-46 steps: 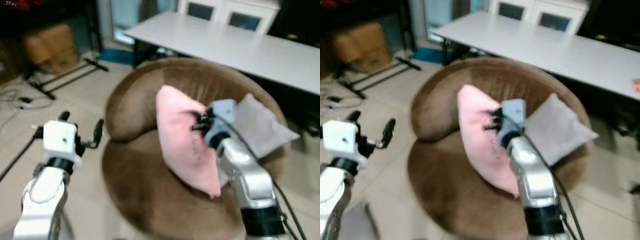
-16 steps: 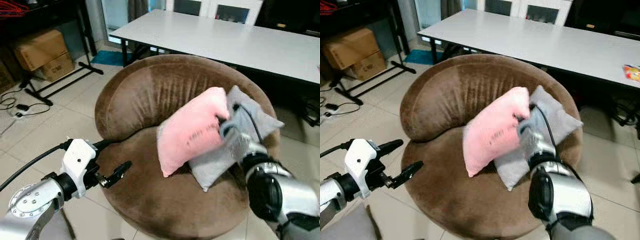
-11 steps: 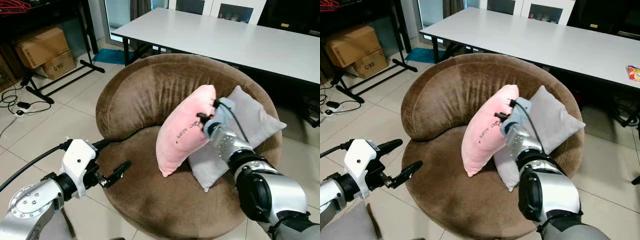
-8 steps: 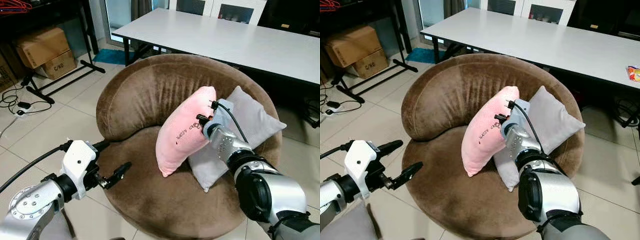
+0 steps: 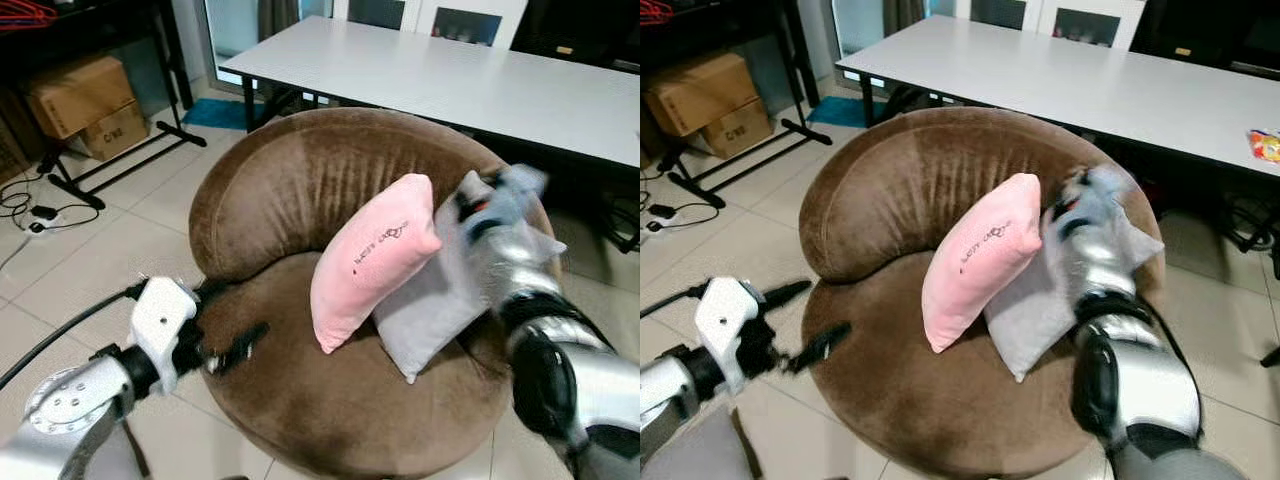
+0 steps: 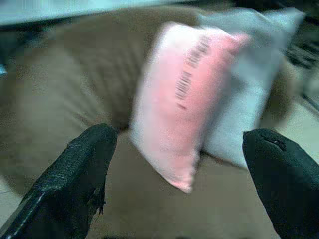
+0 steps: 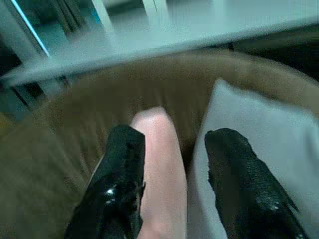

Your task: Move the pillow to the sofa from floor

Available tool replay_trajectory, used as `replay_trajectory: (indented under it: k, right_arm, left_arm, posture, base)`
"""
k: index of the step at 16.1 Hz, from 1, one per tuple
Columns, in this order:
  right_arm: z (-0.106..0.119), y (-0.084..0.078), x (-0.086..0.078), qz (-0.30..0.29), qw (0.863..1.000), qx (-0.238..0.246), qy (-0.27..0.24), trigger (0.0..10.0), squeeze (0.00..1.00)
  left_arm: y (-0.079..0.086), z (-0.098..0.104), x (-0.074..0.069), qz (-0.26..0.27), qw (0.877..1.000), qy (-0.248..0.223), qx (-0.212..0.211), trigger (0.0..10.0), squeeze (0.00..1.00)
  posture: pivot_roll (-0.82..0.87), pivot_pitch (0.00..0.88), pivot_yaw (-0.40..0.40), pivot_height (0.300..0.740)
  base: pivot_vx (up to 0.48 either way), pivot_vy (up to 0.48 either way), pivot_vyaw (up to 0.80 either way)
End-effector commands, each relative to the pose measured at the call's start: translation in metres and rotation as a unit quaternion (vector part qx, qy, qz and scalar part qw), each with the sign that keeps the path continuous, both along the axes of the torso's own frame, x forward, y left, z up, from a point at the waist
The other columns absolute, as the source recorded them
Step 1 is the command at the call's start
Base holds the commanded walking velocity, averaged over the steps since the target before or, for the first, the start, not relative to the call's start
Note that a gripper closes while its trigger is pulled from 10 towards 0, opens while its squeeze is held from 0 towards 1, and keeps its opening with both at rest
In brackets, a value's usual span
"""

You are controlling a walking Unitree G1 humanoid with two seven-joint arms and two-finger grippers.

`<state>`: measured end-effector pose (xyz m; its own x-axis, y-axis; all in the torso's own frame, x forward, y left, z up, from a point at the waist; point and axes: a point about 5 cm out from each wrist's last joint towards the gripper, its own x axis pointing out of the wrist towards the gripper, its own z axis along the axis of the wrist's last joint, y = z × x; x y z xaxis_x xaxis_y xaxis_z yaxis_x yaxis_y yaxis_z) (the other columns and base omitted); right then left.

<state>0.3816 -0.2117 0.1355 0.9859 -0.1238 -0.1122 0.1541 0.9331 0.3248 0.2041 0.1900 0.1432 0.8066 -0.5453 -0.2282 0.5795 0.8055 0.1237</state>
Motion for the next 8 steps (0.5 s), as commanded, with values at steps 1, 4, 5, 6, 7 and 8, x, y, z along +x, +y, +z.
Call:
replay_trajectory:
  k: [1, 4, 5, 6, 7, 8]
  right_arm:
    - [0.006, 0.004, -0.009, 0.035, 0.998, 0.006, -0.042, 10.0, 1.0]
    - [0.001, 0.029, -0.062, 0.093, 0.989, -0.108, -0.043, 10.0, 0.46]
    - [-0.005, 0.034, -0.076, 0.086, 0.988, -0.126, -0.031, 10.0, 0.0]
    - [-0.017, 0.037, -0.086, 0.072, 0.989, -0.127, -0.012, 10.0, 0.0]
    - [-0.024, 0.038, -0.092, 0.065, 0.988, -0.137, 0.006, 10.0, 0.0]
    - [-0.027, 0.039, -0.095, 0.058, 0.988, -0.144, 0.021, 10.0, 0.0]
  left_arm:
    - [0.001, 0.001, 0.004, 0.031, 0.999, -0.02, 0.004, 10.0, 0.0]
    - [-0.005, 0.0, 0.022, 0.131, 0.989, -0.068, -0.001, 10.0, 0.0]
    - [-0.007, -0.002, 0.027, 0.147, 0.987, -0.071, -0.002, 10.0, 0.0]
    - [-0.011, -0.004, 0.033, 0.162, 0.984, -0.074, -0.006, 10.0, 0.0]
    - [-0.014, -0.006, 0.036, 0.173, 0.982, -0.075, -0.01, 10.0, 0.0]
    - [-0.016, -0.007, 0.039, 0.179, 0.981, -0.077, -0.01, 10.0, 0.0]
  posture:
    - [0.05, 0.0, -0.032, 0.74]
    - [0.0, 0.0, -0.019, 0.74]
    - [-0.01, 0.0, -0.013, 0.74]
    - [-0.03, 0.0, -0.003, 0.74]
    - [-0.03, 0.0, -0.003, 0.74]
    - [-0.04, 0.0, 0.001, 0.74]
  base:
    - [0.0, 0.0, 0.0]
    - [0.0, 0.0, -0.5]
    - [0.0, 0.0, -0.77]
    - [0.0, 0.0, -0.79]
    - [0.0, -0.356, -0.79]
    - [0.0, -0.48, -0.79]
